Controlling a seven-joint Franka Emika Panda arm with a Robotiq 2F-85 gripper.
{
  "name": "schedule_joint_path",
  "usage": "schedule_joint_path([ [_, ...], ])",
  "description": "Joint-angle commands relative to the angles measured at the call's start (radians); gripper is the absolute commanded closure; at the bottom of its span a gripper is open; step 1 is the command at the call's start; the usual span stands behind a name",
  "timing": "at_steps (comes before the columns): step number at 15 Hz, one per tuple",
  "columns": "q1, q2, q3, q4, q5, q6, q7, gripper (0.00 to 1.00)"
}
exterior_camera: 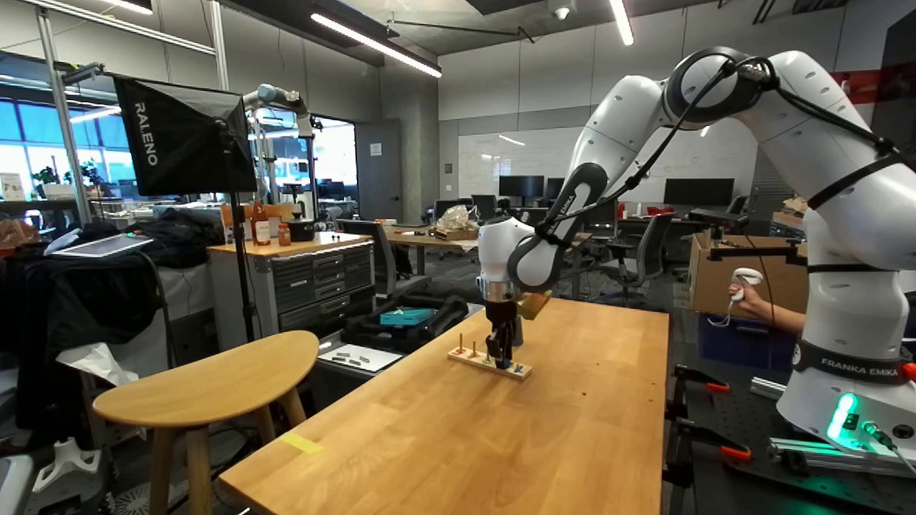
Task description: Pick up the blue object from the wooden holder and put it on the table
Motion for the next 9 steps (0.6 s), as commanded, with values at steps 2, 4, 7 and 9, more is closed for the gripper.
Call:
schedule_joint_path([
  [2, 0.008, 0.002, 0.007, 0.018, 0.018, -0.018, -0.008, 0.82],
  [4, 0.021, -0.033, 0.01, 0.002, 0.009, -0.025, -0.004, 0.82],
  [7, 0.002, -0.06, 0.016, 0.059, 0.024, -0.073, -0.035, 0.82],
  [9, 0.014, -0.094, 0.004, 0.02, 0.009, -0.05, -0.006, 0.82],
])
